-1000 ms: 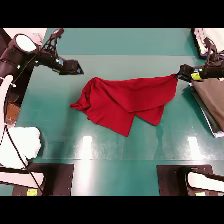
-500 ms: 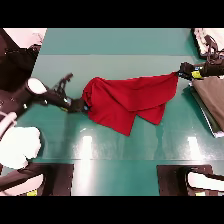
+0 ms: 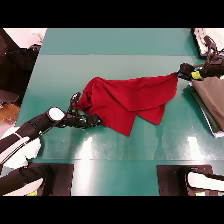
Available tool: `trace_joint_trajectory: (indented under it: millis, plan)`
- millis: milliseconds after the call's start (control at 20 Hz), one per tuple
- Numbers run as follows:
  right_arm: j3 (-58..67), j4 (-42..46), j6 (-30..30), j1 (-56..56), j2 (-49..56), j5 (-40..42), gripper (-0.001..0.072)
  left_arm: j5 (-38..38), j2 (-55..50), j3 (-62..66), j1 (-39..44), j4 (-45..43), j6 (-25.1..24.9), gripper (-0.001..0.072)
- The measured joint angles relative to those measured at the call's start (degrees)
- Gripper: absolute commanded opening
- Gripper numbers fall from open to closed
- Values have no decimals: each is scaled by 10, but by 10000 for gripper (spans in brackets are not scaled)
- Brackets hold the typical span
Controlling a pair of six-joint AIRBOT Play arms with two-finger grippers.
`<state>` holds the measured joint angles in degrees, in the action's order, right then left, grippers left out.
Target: Fold the shirts.
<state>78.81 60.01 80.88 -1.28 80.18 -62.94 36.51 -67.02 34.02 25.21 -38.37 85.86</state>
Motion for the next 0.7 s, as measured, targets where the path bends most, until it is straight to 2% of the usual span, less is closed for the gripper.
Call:
trace_joint_trajectory:
  millis: [200, 250, 300, 350, 600, 700]
  plan:
    - [0, 0, 0, 0, 0, -5, 14, -45, 1, -6, 11, 5, 23, 532]
    - [0, 0, 0, 0, 0, -5, 14, -51, 1, -7, 12, 8, 28, 415]
    - [0, 0, 0, 0, 0, -5, 14, -53, 1, -7, 13, 10, 31, 171]
    - [0, 0, 0, 0, 0, -6, 14, -55, 1, -7, 14, 16, 33, 21]
    - [0, 1, 0, 0, 0, -12, 14, -50, 4, 13, 14, 24, 38, 24]
    - [0, 10, 0, 3, 0, -33, 14, -37, 17, 39, 3, 24, 26, 23]
